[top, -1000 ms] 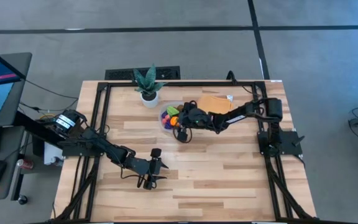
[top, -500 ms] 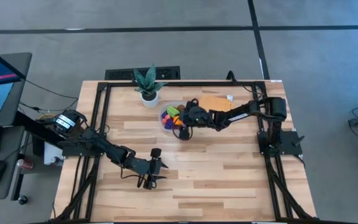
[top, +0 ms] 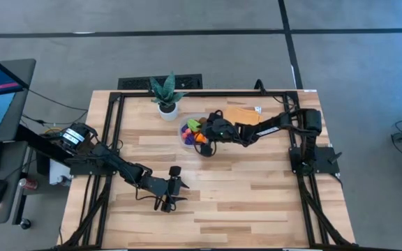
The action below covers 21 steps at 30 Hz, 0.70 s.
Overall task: Pick and placing Produce into tupperware
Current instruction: Return to Home Position
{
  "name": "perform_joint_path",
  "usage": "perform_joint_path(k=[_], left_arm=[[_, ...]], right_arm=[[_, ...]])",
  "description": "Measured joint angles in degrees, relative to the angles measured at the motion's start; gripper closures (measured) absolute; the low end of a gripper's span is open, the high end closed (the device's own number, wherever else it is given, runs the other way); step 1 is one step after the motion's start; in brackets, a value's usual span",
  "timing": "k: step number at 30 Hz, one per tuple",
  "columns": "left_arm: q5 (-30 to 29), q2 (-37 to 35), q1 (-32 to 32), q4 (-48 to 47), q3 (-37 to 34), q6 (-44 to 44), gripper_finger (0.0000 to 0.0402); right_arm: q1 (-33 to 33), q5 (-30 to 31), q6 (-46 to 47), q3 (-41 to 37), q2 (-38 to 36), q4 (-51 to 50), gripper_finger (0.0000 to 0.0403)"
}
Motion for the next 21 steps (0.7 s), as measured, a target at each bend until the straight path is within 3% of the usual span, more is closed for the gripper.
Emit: perform_joint_path(k=[7,13,21], left_arm=[[-2.9,-0.3,0.0,1.3,0.0,1.5,0.0198],[-7.0,-3.7,0.0,2.5,0.0,4.9,0.0198],[-13.3,-13.4,0.0,3.5,0.0,9.4,0.0198]], right_arm=[[0.9,0.0,-3.3,1.7,-2.7,-0.8,0.0023],[1.8,0.1,-5.1,1.6,-12.1,-7.1,0.0022],[4.7,0.2,-3.3,1.6,-24.7,-17.4,0.0022]])
